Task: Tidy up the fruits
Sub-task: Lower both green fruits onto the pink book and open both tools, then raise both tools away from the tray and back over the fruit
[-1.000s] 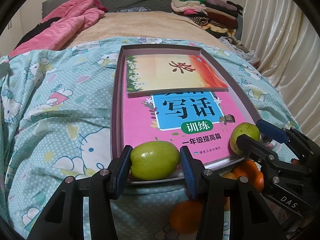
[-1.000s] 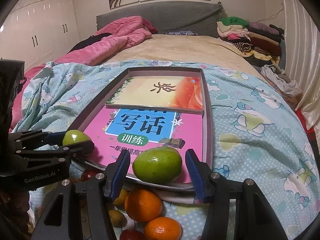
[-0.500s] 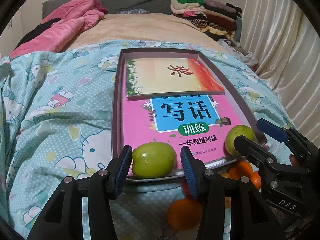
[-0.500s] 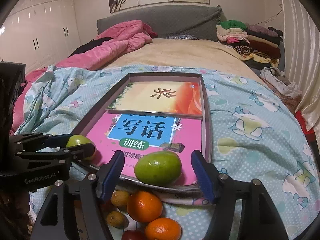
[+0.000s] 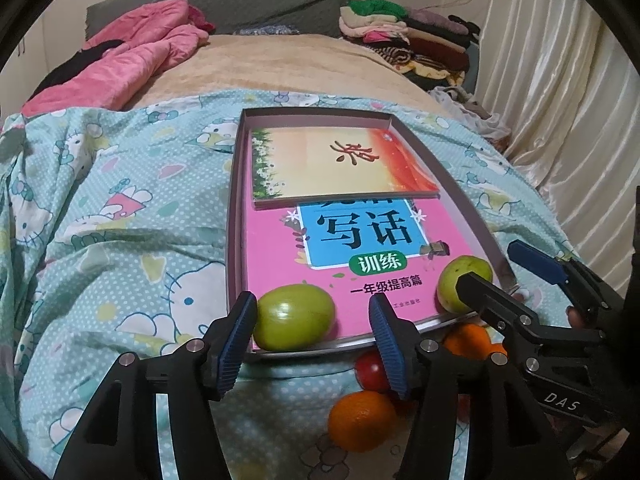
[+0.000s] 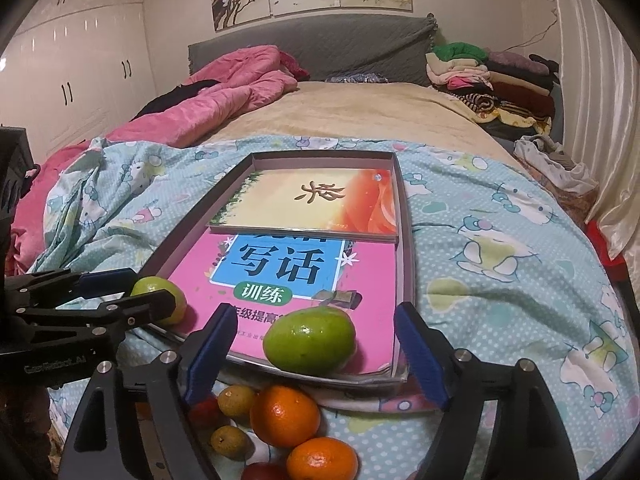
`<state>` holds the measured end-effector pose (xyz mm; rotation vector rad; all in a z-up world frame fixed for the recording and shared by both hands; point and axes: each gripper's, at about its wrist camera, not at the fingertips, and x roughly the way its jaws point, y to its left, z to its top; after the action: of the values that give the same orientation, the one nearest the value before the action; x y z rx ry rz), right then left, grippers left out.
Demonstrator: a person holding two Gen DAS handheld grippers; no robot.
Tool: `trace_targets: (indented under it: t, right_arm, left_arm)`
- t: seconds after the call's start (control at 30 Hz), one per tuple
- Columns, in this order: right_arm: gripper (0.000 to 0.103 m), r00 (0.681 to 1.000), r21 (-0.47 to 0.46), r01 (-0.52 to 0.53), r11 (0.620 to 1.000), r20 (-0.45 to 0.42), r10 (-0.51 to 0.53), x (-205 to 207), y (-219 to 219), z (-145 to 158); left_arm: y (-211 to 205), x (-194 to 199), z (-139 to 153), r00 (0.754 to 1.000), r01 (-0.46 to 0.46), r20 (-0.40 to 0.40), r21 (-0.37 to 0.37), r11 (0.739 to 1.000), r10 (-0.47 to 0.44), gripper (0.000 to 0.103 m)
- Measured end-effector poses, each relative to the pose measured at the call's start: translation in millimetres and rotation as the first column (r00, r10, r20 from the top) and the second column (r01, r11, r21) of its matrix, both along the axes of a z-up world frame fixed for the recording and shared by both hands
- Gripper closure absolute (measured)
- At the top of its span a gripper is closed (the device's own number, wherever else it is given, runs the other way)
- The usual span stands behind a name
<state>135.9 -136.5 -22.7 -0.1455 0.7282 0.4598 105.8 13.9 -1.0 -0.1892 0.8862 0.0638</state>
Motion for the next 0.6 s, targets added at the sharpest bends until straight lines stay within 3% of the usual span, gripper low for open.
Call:
trace_targets:
  t: [0.27,0.6]
  right_arm:
    - [0.017,0.999,0.05,-0.023,0.998,0.027,0.022,-4,0,8]
    - [0.011,0.998,0.087,-0.04,0.995,0.06,0.035,-9,-1,16]
  left_arm:
    - [3,-5,7,0.999,-0.019,0.026,-0.005,1.0,0.02,0.03]
    - [11,-12,18,0.996,-0.056,0.067,-0.027,0.998,0.058,0.028]
